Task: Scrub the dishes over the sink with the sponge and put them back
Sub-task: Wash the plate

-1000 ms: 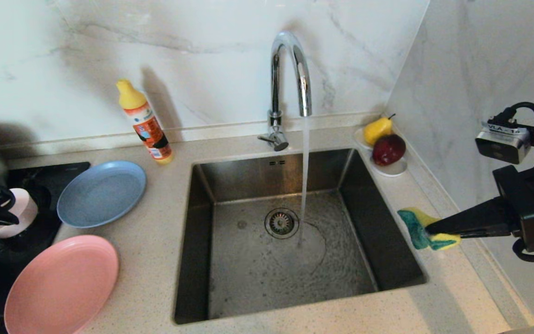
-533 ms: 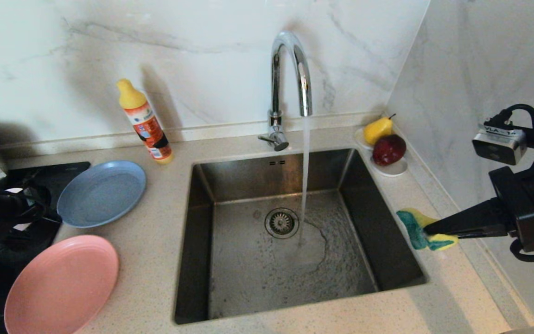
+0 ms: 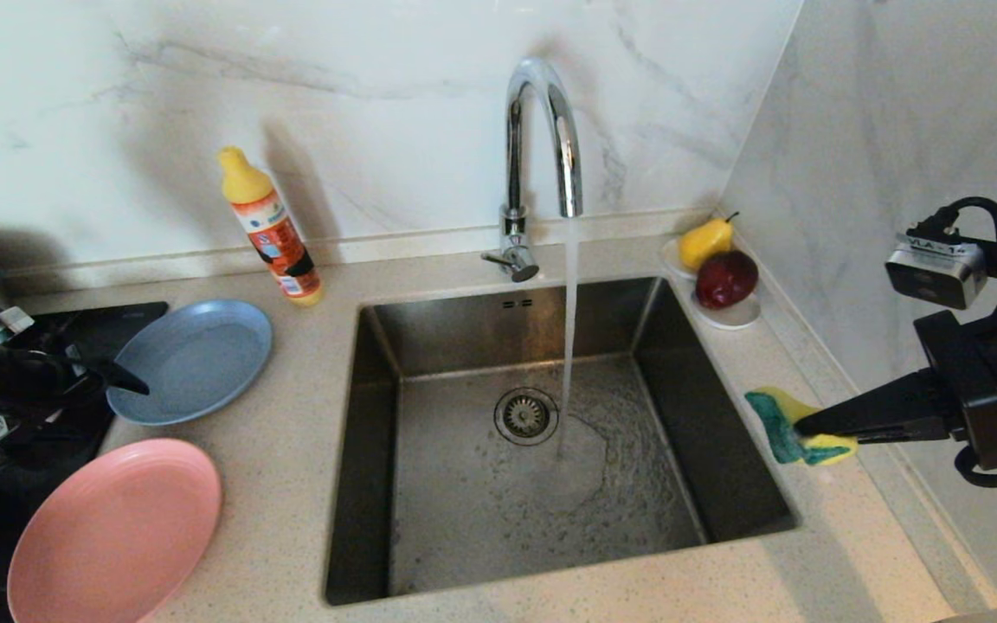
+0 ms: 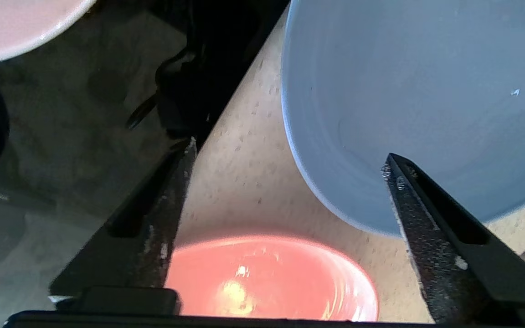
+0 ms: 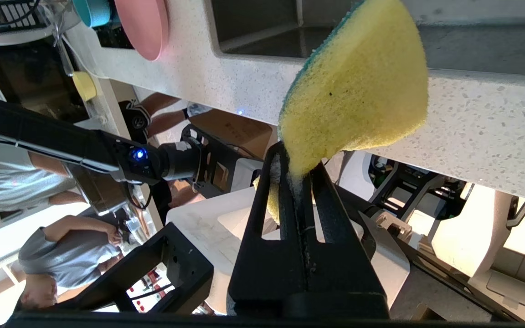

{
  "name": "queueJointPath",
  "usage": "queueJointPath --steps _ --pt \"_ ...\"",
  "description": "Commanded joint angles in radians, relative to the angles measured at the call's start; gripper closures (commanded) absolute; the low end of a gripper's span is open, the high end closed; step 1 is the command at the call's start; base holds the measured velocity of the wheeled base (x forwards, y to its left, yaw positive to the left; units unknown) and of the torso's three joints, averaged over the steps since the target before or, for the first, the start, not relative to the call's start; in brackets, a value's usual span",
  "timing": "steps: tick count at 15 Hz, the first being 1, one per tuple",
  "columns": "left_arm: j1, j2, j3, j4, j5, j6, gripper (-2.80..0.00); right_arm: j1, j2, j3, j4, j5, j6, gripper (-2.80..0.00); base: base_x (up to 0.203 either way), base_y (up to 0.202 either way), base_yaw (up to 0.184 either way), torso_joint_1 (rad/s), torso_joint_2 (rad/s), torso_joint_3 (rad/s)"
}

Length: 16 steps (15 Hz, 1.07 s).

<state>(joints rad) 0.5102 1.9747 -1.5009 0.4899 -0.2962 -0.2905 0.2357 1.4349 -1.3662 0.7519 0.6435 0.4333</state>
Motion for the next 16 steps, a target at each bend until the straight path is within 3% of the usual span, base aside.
queueJointPath --steps 1,8,16 --pt "-0.011 0.023 -0.001 -0.044 -0.001 -0.023 -2.8 -0.003 -0.002 -0.004 0.004 0.004 0.001 0.0 0.0 0.0 0.0 0.0 0.0 0.0" --pt "-0.096 0.042 -0.004 -0.107 0.01 -0.101 -2.8 -0.013 -0.002 0.001 0.004 0.005 0.004 0.0 0.0 0.0 0.0 0.0 0.0 0.0" --pt "-0.098 0.07 -0.027 -0.18 0.072 -0.131 -2.8 -0.024 -0.007 0.001 0.004 0.01 0.002 0.0 0.0 0.0 0.0 0.0 0.0 0.0"
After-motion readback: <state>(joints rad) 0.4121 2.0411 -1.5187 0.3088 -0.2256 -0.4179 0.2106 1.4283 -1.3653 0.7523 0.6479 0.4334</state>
